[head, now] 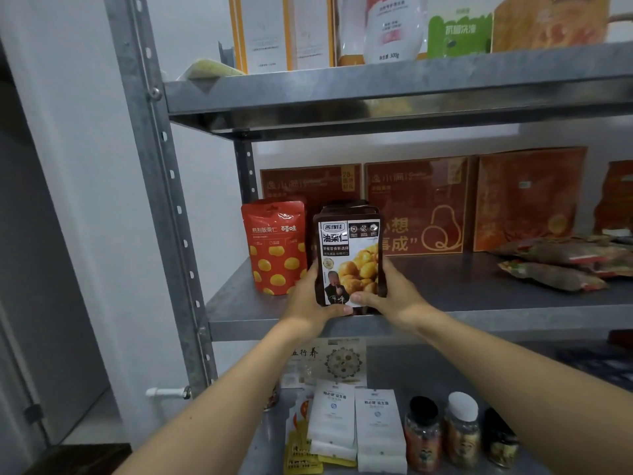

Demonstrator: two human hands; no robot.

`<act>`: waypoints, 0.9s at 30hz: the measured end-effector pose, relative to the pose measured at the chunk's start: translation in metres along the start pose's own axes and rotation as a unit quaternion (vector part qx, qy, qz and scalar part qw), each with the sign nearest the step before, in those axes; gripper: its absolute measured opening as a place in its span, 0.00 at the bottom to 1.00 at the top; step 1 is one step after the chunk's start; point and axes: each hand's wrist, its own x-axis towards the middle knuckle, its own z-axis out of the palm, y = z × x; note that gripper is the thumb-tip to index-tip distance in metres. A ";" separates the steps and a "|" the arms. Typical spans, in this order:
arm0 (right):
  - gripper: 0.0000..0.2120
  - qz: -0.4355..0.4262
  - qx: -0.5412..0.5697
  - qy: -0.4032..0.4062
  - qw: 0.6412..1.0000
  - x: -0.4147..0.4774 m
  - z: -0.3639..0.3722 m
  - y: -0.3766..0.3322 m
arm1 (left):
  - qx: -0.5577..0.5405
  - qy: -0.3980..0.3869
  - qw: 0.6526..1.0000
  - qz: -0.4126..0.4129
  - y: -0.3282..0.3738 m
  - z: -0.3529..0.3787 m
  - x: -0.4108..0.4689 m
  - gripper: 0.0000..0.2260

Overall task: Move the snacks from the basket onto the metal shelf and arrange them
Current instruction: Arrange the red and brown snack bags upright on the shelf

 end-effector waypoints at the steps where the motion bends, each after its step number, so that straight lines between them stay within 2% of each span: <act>1: 0.40 0.000 0.001 0.000 1.000 0.001 0.000 0.001 | -0.001 -0.001 1.000 0.001 -0.001 0.000 0.001 0.38; 27: 0.38 -0.017 0.011 -0.009 1.000 0.014 -0.007 0.013 | 0.021 -0.008 1.000 0.006 -0.014 0.010 0.022 0.39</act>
